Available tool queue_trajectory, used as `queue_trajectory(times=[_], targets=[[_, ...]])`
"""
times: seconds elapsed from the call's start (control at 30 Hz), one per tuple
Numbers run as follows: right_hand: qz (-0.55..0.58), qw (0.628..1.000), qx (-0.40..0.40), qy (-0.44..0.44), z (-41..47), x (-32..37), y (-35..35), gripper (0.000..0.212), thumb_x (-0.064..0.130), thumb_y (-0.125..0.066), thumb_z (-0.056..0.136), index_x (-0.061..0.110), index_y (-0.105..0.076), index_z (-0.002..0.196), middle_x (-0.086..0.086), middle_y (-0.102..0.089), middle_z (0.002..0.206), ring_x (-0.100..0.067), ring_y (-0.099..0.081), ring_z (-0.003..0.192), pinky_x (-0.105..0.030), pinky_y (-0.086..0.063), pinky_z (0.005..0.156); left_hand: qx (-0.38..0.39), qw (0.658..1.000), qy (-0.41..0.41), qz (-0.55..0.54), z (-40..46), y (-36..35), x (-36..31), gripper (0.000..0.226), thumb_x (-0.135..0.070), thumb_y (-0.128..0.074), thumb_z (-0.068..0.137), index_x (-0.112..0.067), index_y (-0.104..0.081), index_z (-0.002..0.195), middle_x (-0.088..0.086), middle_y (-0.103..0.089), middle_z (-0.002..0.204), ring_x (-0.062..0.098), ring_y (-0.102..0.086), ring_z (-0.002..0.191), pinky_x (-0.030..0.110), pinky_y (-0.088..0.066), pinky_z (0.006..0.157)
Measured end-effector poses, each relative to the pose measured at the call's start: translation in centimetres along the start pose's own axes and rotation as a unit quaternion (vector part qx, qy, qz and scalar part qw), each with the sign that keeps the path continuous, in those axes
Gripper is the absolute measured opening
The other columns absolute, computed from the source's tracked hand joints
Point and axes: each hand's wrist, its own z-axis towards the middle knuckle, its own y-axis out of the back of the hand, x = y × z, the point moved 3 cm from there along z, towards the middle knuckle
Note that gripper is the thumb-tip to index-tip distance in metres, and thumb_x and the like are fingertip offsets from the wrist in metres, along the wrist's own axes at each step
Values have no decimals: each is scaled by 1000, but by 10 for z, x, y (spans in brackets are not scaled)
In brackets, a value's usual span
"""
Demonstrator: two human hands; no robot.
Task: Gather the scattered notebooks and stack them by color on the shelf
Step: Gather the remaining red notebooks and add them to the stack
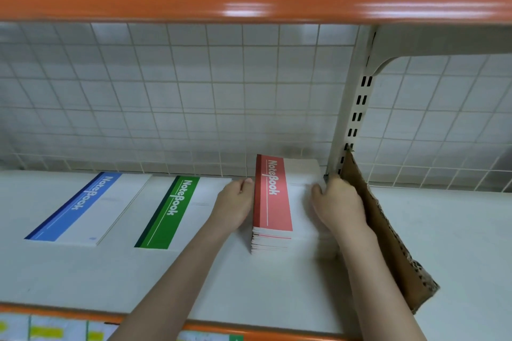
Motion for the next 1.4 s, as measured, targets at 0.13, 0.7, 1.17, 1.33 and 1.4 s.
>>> queue_trajectory(times=[0.13, 0.7, 1.17, 1.33, 1.4], targets=[[-12, 998, -14, 61, -7, 24, -4, 38, 24, -45, 97, 1, -46, 127, -19, -51, 127, -37, -52, 113, -39, -46, 84, -19, 996, -51, 71, -10, 21, 6, 32, -23, -36, 102, -7, -60, 117, 3, -60, 108, 13, -49, 94, 17, -30, 70], [-92, 936, 160, 300, -92, 189, -133, 52, 37, -36, 100, 15, -26, 146, -5, -28, 153, -20, -26, 141, -42, -15, 116, -54, 879, 28, 473, -65, 201, 108, 55, -45, -27, 101, -21, -19, 150, 7, -23, 156, 24, -28, 140, 38, -30, 109], [-81, 869, 254, 416, -236, 360, -263, 57, 42, -35, 99, 21, -19, 150, -3, -21, 155, -23, -25, 141, -44, -19, 116, -93, 875, 105, 464, -157, 393, 222, 55, -47, -30, 99, -25, -22, 149, 2, -27, 153, 21, -28, 139, 38, -30, 108], [-87, 845, 275, 451, -279, 412, -299, 56, 38, -36, 99, 21, -18, 150, -4, -20, 156, -23, -24, 142, -47, -16, 115, -116, 859, 157, 474, -191, 457, 254, 55, -47, -30, 100, -23, -21, 149, 4, -26, 154, 23, -30, 138, 39, -34, 106], [-88, 832, 276, 473, -293, 433, -311, 56, 37, -37, 99, 20, -20, 150, -4, -22, 155, -24, -26, 141, -47, -19, 115, -125, 856, 173, 470, -200, 479, 265, 57, -48, -29, 100, -22, -21, 149, 5, -26, 154, 23, -29, 139, 41, -34, 107]])
